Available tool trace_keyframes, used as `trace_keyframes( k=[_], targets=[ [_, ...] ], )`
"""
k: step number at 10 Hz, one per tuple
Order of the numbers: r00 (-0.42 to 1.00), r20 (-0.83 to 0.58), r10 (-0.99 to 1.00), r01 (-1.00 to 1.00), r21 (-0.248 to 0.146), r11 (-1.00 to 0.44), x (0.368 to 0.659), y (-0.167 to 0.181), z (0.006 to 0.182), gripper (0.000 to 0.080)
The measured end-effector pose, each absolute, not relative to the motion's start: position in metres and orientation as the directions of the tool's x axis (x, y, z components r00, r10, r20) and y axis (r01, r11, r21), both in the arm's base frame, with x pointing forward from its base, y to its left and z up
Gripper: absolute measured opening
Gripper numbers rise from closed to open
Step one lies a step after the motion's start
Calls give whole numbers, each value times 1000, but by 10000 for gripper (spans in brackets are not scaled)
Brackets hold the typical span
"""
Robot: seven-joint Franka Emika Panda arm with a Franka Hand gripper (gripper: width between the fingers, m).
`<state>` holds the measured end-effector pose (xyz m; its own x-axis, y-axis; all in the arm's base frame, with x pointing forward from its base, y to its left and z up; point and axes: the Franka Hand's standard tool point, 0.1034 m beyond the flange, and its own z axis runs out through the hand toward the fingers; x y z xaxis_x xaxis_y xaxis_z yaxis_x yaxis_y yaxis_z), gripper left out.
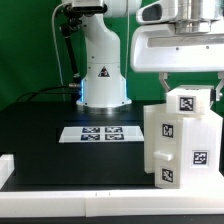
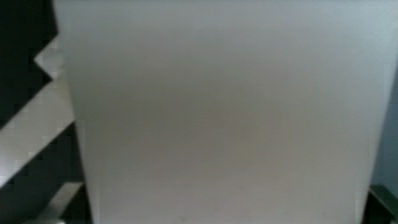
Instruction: Assemble cabinet
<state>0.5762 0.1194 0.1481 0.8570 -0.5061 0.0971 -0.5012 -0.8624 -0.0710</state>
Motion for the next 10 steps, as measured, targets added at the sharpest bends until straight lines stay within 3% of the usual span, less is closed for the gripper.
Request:
trace_keyframes(
  k=[4,10],
  targets=[
    [661,64,-748,-741,-102,-664,576,120,148,557],
    [208,-63,-976,-972,-123,-199,576,121,147,557]
  ],
)
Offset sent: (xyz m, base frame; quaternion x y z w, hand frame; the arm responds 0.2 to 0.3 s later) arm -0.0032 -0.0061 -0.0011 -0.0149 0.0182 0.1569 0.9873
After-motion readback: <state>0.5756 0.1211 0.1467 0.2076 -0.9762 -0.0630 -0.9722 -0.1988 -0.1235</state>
